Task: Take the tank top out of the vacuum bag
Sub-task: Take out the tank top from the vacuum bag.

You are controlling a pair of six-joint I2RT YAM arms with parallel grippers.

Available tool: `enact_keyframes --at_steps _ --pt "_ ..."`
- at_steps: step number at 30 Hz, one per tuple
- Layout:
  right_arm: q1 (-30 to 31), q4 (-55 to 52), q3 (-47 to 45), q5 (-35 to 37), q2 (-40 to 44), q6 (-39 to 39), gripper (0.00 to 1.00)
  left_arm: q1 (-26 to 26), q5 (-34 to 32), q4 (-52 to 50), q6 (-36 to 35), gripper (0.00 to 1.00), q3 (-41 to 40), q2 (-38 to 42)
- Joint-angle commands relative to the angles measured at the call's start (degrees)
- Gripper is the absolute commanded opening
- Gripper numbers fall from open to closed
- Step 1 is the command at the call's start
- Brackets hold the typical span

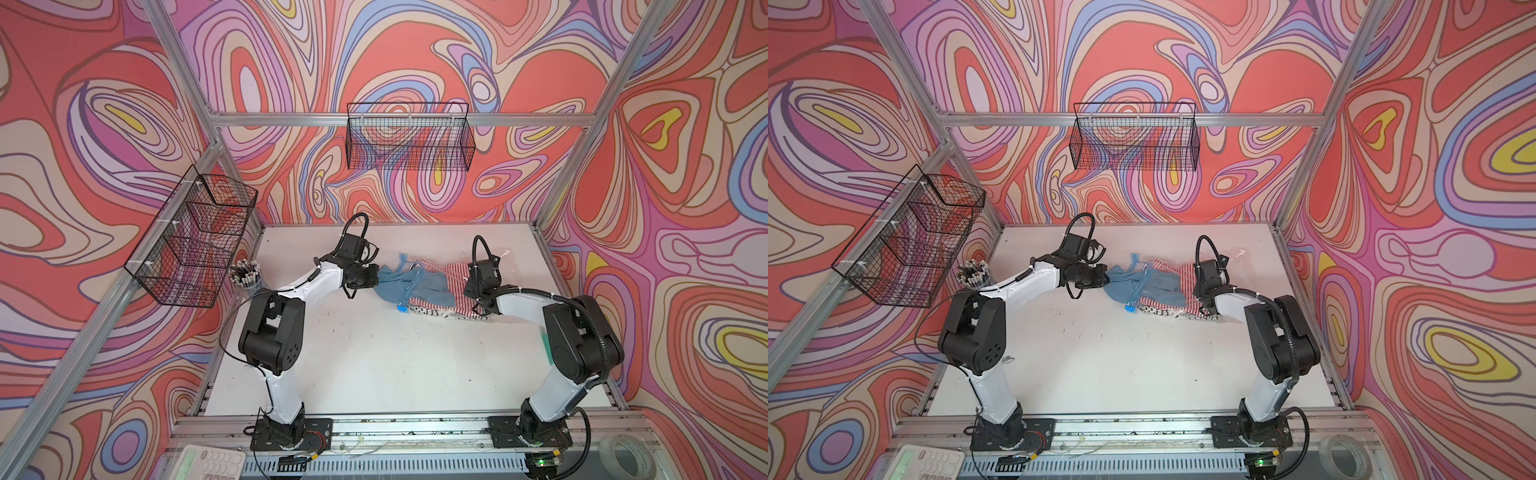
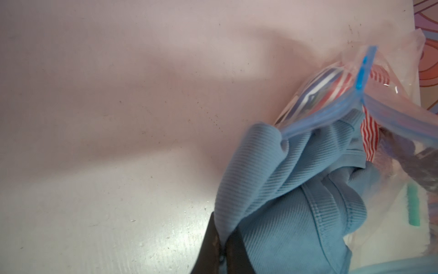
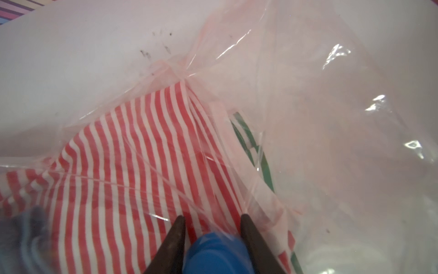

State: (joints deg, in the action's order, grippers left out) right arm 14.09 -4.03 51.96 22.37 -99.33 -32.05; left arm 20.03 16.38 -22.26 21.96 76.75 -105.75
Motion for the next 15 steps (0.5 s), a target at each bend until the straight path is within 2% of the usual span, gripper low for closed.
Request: enact_keyframes --at_steps 1,15 --pt "-1.2 -4.3 -0.5 4.0 1.1 0.1 0.04 -1.0 -5.1 -3.0 -1.7 0.0 2.3 0.2" --pt "-3.4 -7.8 3.4 4.3 -1.1 3.1 0.02 -4.5 -14.6 -9.9 -3.3 0.0 3.2 -3.4"
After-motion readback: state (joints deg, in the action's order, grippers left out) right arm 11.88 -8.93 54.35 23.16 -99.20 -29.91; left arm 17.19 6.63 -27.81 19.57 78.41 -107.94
